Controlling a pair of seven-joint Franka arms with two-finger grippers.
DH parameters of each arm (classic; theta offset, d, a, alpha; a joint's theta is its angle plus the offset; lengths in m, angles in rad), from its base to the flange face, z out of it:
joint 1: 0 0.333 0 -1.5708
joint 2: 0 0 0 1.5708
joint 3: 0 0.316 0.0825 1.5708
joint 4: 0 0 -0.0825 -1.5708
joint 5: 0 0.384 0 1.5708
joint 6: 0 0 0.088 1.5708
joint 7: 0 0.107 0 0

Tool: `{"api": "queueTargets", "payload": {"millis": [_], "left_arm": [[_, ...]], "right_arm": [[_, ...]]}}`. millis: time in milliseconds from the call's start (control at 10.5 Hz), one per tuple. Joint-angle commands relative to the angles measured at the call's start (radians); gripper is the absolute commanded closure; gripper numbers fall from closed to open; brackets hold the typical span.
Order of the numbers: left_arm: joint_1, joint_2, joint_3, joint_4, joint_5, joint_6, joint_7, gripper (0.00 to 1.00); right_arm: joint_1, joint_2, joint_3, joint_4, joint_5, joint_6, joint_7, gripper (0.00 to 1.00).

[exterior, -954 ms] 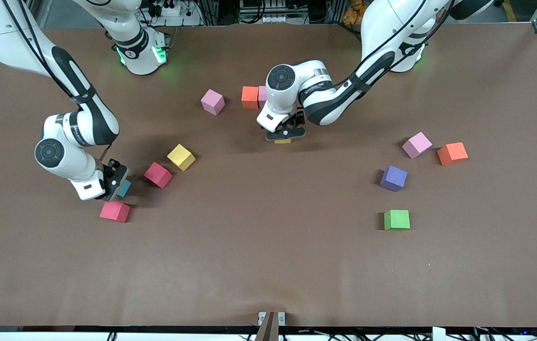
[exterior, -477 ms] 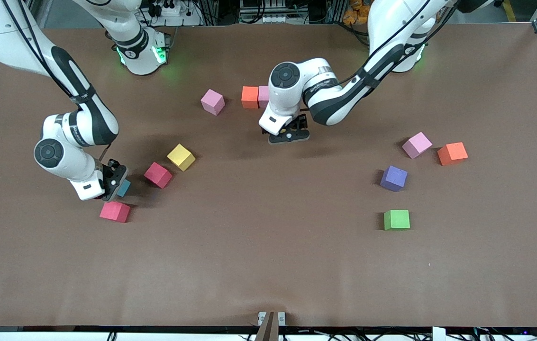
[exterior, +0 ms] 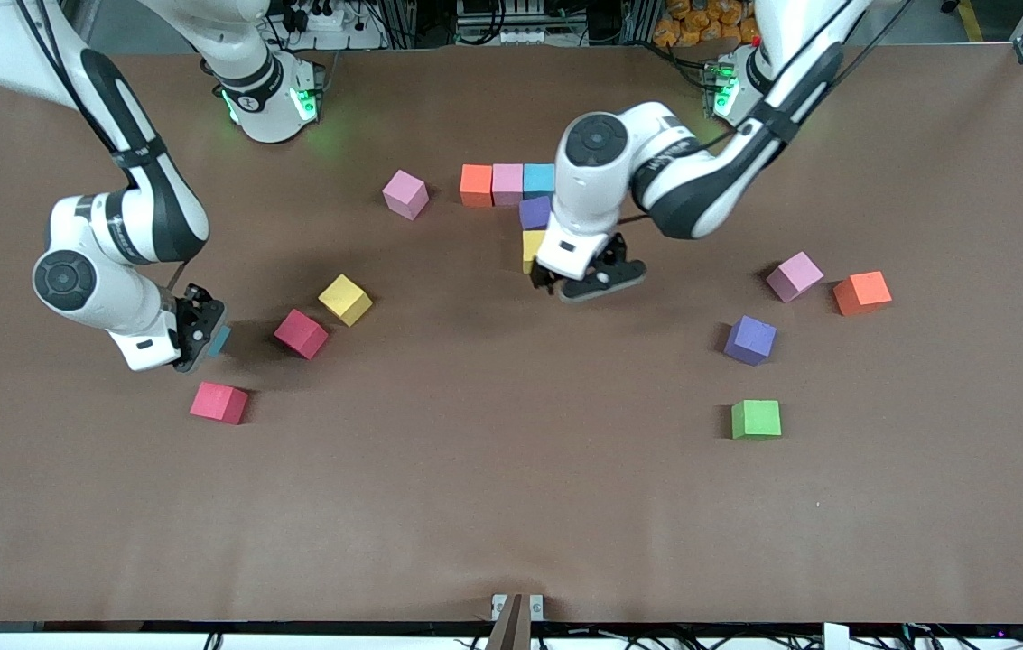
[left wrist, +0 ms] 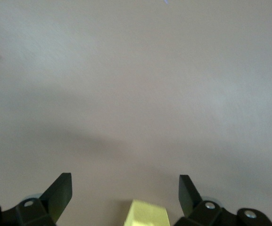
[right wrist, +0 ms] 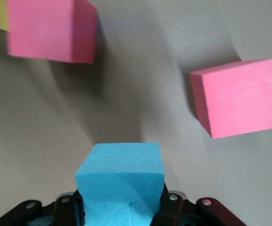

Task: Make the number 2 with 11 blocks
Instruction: 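Carry the cyan cube to the row while the left gripper reaches green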

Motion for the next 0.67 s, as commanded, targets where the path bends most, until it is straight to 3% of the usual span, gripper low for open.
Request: {"api": "queueTargets", "payload": {"millis": [0,191,382,572], "left_arm": [[0.103,-0.015,-0.005,0.013,-0.021,-0.012,0.080,0.00],[0.181,-0.018,-0.005,0.046,-0.021,-0.085,0.194,0.00],[0.232,-0.038,-0.006,0.120,-0.022,-0.226,0.288,0.00],[0.299,-0.065,-0.006,0.160,-0.022,-0.265,0.386,0.00]], "right_arm": [[-0.017,-0.051,0.066,0.030,0.074,-0.129,0.069,0.61],[-0.014,-0.062,0.137,0.044,0.086,-0.174,0.201,0.61],[-0.014,-0.077,0.264,0.047,0.088,-0.180,0.262,0.60],[-0.011,-0.076,0.377,0.059,0.085,-0.164,0.318,0.57]]}}
